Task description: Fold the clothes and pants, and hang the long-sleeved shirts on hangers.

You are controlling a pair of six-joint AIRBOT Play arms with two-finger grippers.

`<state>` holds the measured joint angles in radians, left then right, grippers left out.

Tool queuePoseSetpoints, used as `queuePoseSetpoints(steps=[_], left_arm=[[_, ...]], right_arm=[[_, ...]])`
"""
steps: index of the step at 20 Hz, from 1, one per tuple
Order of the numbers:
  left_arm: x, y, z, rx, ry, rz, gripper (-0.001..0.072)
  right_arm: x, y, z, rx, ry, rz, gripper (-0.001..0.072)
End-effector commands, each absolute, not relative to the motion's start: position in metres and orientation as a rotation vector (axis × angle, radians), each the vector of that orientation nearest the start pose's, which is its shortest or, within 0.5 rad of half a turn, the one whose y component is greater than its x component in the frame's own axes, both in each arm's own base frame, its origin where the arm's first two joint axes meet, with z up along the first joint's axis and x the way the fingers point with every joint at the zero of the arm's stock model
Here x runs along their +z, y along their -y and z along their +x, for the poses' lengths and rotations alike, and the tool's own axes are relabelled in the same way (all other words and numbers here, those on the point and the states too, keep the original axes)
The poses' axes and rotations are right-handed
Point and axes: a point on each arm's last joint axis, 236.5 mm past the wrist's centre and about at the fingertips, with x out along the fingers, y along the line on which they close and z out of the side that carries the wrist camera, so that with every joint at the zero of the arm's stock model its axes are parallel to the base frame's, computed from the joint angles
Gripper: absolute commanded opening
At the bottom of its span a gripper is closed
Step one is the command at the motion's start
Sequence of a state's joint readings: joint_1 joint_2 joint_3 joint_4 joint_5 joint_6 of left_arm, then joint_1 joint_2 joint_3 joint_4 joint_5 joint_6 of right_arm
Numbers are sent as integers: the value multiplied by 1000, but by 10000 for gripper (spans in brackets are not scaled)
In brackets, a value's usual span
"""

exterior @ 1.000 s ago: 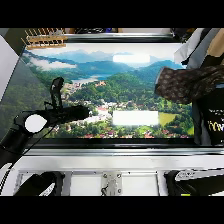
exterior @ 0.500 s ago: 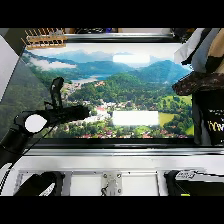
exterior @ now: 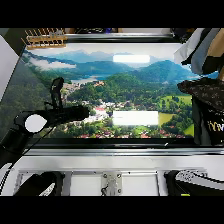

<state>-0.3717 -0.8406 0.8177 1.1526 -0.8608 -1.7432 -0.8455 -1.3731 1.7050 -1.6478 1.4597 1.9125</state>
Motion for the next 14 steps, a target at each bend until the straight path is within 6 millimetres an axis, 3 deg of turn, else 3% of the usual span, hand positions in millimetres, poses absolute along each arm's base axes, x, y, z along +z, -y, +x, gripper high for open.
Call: queuePoseSetpoints(steps=[1, 5, 14], left_arm=[[80, 195, 298, -438, -987, -384, 6], [80, 195, 298, -438, -987, -384, 6], [79, 195, 297, -439, -995, -381, 6]], right_arm=[[105, 310, 229, -1078, -1071, 736, 17], [76, 297, 185, -1191, -1132, 707, 18], [33, 268, 158, -1177, -1289, 732, 28]])
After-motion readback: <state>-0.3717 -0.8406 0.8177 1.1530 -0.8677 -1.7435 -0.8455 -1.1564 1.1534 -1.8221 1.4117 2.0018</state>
